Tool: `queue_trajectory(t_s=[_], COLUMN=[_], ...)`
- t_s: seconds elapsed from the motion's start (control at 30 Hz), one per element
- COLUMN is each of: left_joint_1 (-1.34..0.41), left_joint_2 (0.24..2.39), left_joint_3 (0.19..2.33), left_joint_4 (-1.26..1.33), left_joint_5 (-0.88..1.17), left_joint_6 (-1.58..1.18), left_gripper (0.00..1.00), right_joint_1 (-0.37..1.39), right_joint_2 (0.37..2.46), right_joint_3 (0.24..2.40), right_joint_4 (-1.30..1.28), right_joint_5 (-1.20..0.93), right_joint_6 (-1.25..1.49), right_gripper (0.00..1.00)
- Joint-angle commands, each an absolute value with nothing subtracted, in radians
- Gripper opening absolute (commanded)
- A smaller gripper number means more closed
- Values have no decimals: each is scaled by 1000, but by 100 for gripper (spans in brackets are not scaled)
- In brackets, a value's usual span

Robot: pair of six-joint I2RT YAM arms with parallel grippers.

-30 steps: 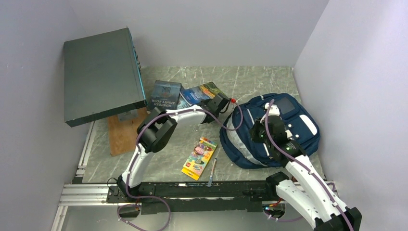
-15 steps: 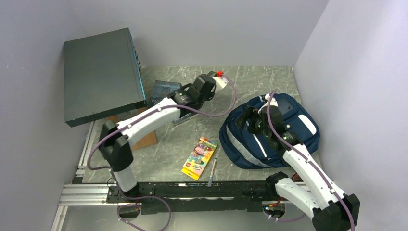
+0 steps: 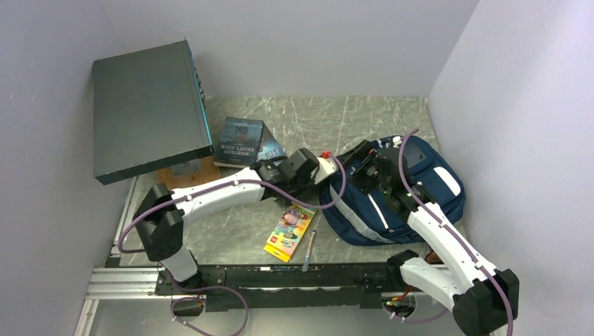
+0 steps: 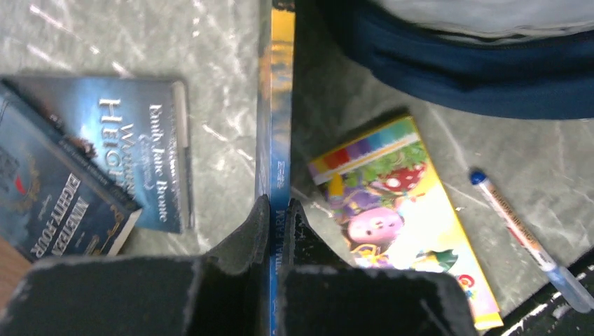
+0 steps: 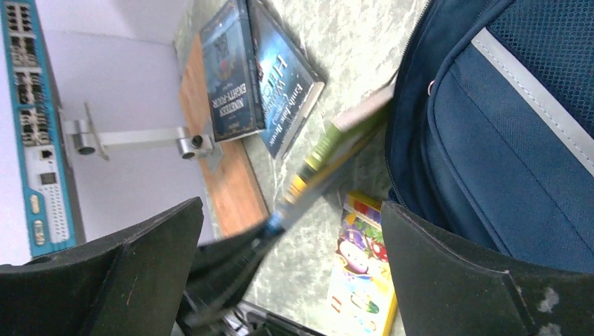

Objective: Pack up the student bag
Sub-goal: Pick up the book from the center of the board.

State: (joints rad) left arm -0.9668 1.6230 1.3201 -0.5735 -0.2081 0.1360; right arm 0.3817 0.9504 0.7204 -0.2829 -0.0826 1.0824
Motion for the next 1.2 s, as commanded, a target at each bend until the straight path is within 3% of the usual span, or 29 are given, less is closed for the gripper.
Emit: queue_trajectory(t_s=[0.0, 0.27, 0.43, 0.7, 0.77, 0.83, 0.93, 1.03, 1.17], left_joint_1=[-1058, -1101, -1121, -1127, -1131, -1136, -1135, -1135, -1134], left_joint_2=[1628, 1628, 1659, 1661, 1647, 1617, 1518, 1364, 1208], left_joint_3=[1369, 1374, 1390, 1413, 1408, 1387, 1354, 1283, 1255], left_joint_4=[-520, -518, -536, -551, -544, -525, -491, -396, -308], left_joint_5=[-263, -272, -256, -255, -292, -341, -334, -306, -238], left_joint_6=[170, 173, 175, 174, 178, 182, 167, 144, 102], left_gripper=[0, 0, 0, 2, 15, 27, 47, 97, 100], right_joint_1=[383, 390, 415, 439, 438, 436, 422, 401, 388], right_joint_2=[943, 1019, 1105, 1196, 1173, 1139, 1083, 1022, 957], right_joint_3=[728, 654, 633, 641, 641, 639, 652, 667, 682], right_joint_4=[-258, -194, -88, 67, 74, 85, 106, 139, 135], right_joint_5=[-38, -59, -103, -192, -196, -191, -207, -237, -238], right_joint_6=[1190, 1250, 1276, 1308, 1308, 1300, 1252, 1211, 1181], right_gripper=[100, 97, 86, 34, 17, 6, 0, 0, 0])
